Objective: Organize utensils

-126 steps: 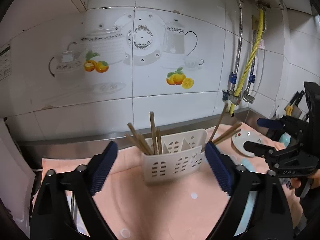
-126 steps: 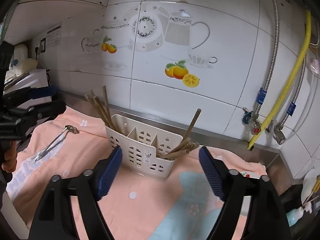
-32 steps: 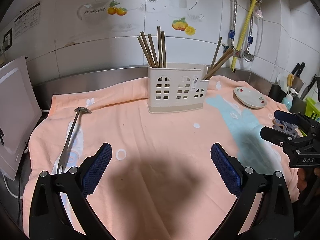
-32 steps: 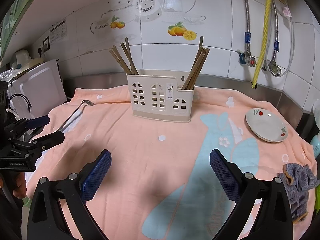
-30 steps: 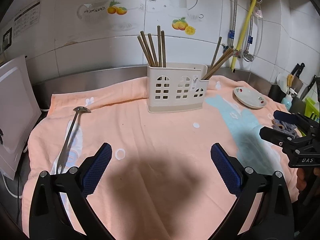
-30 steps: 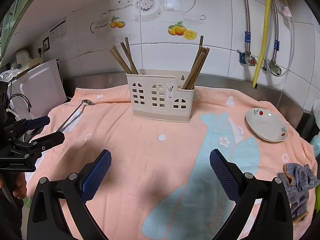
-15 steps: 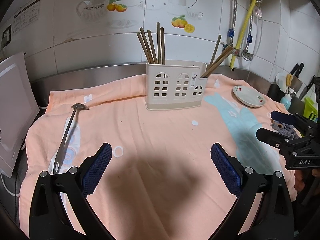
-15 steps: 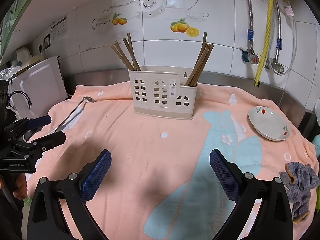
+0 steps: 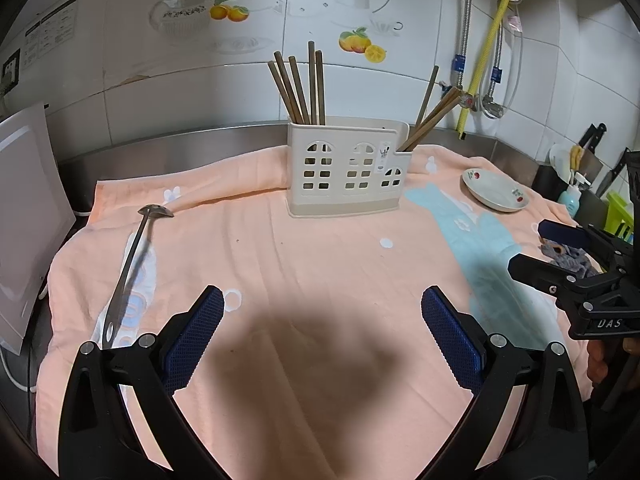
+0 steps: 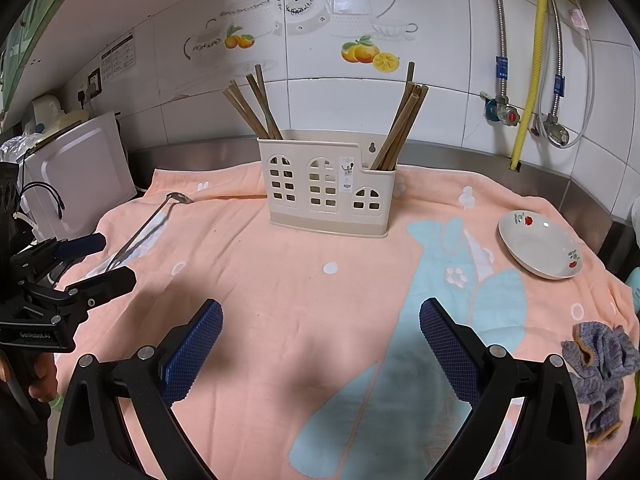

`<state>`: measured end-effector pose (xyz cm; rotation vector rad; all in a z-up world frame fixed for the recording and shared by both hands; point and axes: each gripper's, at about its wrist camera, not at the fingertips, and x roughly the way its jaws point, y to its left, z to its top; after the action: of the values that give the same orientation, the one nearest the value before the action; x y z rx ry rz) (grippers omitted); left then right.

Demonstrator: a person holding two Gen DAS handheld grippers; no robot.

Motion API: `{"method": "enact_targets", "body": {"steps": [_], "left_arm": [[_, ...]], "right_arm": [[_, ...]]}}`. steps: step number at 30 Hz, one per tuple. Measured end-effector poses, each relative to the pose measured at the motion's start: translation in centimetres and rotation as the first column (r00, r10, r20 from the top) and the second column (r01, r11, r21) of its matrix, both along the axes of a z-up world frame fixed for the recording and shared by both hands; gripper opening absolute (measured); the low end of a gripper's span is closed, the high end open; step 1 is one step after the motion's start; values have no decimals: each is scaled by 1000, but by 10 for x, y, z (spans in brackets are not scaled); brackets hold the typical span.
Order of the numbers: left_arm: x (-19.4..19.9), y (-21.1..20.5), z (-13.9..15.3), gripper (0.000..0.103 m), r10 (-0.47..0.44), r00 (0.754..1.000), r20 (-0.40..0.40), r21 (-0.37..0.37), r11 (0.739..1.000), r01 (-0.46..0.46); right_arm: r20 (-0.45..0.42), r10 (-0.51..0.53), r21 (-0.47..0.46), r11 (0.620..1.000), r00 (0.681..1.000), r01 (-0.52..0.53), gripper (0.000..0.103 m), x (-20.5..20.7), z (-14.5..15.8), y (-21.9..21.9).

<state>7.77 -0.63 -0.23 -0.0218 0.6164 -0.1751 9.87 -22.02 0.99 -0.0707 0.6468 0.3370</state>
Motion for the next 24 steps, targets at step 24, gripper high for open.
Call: {"method": "enact_targets", "body": {"steps": [24], "left_arm": [[0,-3,-2,98,-4,1000,-5,-3,1000,4]], "right_arm": [[-2,-1,4,1000,1000,1,96,-1,-1,2]]}}
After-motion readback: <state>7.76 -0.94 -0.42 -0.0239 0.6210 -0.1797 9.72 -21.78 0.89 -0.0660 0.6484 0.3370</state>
